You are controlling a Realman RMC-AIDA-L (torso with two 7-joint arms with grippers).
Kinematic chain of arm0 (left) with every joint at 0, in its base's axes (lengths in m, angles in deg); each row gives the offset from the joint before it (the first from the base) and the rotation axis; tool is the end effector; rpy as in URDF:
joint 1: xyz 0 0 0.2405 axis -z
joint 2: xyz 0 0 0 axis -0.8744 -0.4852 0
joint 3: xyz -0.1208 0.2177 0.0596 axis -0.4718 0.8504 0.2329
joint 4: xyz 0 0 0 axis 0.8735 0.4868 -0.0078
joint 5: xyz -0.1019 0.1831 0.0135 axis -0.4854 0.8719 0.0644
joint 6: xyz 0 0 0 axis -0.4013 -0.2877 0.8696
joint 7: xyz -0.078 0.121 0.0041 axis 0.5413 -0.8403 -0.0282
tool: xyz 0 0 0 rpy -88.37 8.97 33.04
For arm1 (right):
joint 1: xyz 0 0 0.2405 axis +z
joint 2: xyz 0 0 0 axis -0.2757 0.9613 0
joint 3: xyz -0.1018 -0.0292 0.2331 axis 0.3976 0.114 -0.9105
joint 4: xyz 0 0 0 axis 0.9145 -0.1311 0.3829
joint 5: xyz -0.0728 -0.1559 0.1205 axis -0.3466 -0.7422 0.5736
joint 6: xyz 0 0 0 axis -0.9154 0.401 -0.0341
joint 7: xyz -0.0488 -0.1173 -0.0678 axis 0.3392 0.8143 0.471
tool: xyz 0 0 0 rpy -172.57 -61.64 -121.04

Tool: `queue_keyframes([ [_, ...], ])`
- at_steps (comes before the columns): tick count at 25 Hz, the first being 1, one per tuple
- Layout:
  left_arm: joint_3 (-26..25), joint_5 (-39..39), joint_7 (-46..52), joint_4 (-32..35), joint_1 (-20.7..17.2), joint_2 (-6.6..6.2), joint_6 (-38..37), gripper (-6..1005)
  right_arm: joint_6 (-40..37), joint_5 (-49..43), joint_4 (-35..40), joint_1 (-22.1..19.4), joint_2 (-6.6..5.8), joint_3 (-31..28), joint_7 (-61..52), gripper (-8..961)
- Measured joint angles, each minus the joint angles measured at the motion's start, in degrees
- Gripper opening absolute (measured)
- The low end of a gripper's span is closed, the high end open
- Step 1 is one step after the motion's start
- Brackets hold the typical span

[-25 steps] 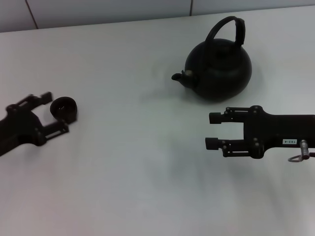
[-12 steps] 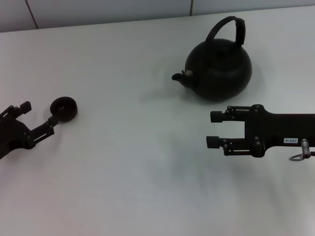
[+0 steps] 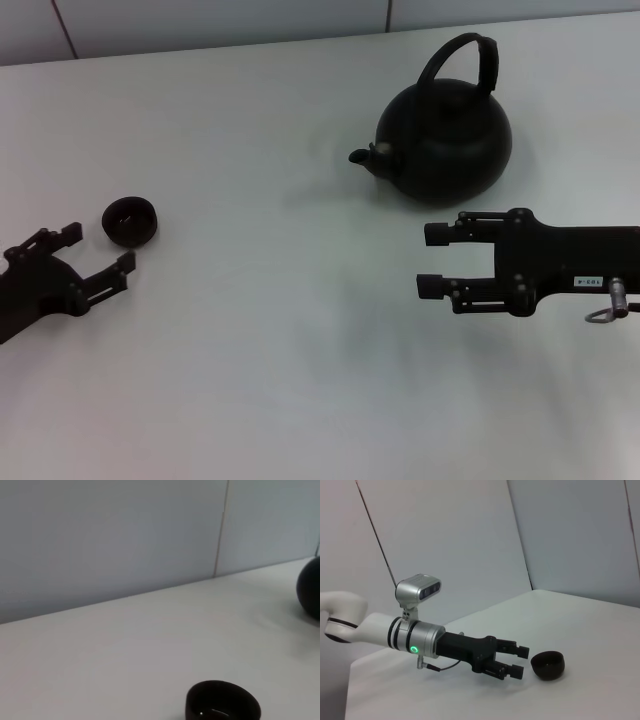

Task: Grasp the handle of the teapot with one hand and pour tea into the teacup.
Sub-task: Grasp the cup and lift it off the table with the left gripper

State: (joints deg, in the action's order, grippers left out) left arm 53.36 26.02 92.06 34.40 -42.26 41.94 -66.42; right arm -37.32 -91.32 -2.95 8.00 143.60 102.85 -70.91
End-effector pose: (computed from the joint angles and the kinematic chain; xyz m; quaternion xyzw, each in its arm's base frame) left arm -0.3505 0.3030 -0.0262 -0.8833 -0.2528 -0.1869 0.3478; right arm 0.2845 0.2814 0.0101 -0.9384 0.1925 0.2693 0.0991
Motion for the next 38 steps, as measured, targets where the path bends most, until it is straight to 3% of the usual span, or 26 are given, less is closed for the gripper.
queue_keyframes([
  [16, 0.6, 0.0, 0.0, -3.0, 4.4, 0.17, 4.5, 738, 0.0, 0.0, 0.1, -0.2, 0.00, -0.2, 0.0, 708],
  [38, 1.1, -0.2, 0.0, -3.6, 6.2, 0.36, 5.3, 703, 0.0, 0.0, 0.2, -0.4, 0.00, -0.5, 0.0, 707],
])
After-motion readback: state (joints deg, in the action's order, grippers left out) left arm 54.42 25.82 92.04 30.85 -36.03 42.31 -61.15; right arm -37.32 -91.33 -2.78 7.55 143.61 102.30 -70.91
